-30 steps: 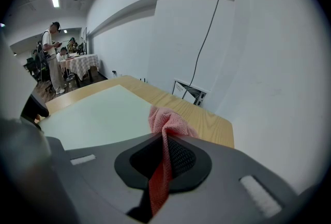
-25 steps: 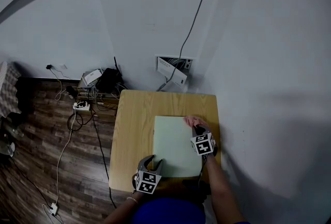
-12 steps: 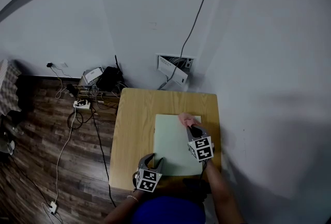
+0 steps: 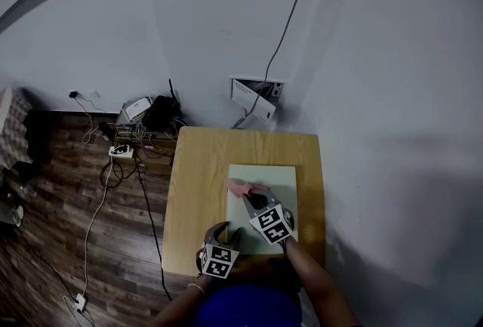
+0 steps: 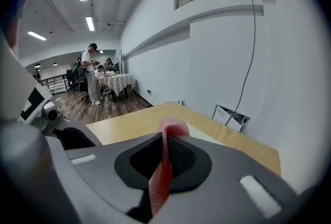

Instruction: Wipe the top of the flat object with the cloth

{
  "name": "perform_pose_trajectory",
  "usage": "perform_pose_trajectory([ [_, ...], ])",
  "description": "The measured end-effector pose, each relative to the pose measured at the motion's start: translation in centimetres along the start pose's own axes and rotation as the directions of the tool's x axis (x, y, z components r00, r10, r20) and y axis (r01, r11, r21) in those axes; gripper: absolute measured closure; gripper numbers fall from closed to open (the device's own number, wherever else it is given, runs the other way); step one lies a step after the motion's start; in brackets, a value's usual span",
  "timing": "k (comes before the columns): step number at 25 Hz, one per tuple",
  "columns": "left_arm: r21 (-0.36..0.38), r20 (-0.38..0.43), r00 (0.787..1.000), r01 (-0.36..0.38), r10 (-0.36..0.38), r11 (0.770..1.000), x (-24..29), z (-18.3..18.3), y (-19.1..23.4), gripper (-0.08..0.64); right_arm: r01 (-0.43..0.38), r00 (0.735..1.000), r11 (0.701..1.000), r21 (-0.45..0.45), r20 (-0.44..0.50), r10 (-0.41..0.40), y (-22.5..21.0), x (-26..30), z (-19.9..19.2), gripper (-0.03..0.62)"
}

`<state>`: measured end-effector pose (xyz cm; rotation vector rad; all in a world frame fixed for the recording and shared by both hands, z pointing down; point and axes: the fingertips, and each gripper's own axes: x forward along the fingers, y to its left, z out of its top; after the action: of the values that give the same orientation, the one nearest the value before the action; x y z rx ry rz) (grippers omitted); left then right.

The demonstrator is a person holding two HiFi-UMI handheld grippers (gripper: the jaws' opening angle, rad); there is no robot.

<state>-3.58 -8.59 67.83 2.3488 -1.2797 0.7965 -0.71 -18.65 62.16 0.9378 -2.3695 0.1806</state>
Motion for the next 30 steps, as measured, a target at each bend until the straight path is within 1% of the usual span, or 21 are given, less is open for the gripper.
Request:
perform_pose_trajectory([
  [5,0.003,0.001,1.0,0.001,-0.001,1.0,0.1,0.1,0.0,0.405,-0.007,0.994,0.997,-0.083,-0.113,-0.003,1.2,2.6,-2.0,0.576],
  [8,0.003,-0.003,1.0,0.002,-0.002,1.0,0.0,0.1,0.1,0.405,-0.008,0.988,0.994,-0.113,-0.153,-0.01,1.6,3.6,-2.8,0.575],
  [15,0.005,-0.002,1.0,0.003,-0.003,1.0,-0.1,-0.1,0.1,0.405,-0.03,0.987,0.996,-0.079,-0.161,0.017,1.9,3.9,-3.2,0.578],
  [20,0.007,-0.002,1.0,0.006,-0.006,1.0,-0.1,-0.1,0.1,0.403,-0.03,0.986,0.994,-0.103,-0.168,0.013,2.2,3.9,-3.3,0.578],
  [25,0.01,-0.001,1.0,0.004,-0.004,1.0,-0.2,0.0,0.1,0.405,-0.053,0.983,0.989,-0.139,-0.183,0.027,2.2,3.5,-3.7,0.578],
  [30,0.009,-0.001,1.0,0.004,-0.004,1.0,0.0,0.0,0.1,0.403,-0.041,0.983,0.987,-0.157,-0.185,0.012,1.5,2.9,-4.4,0.578],
])
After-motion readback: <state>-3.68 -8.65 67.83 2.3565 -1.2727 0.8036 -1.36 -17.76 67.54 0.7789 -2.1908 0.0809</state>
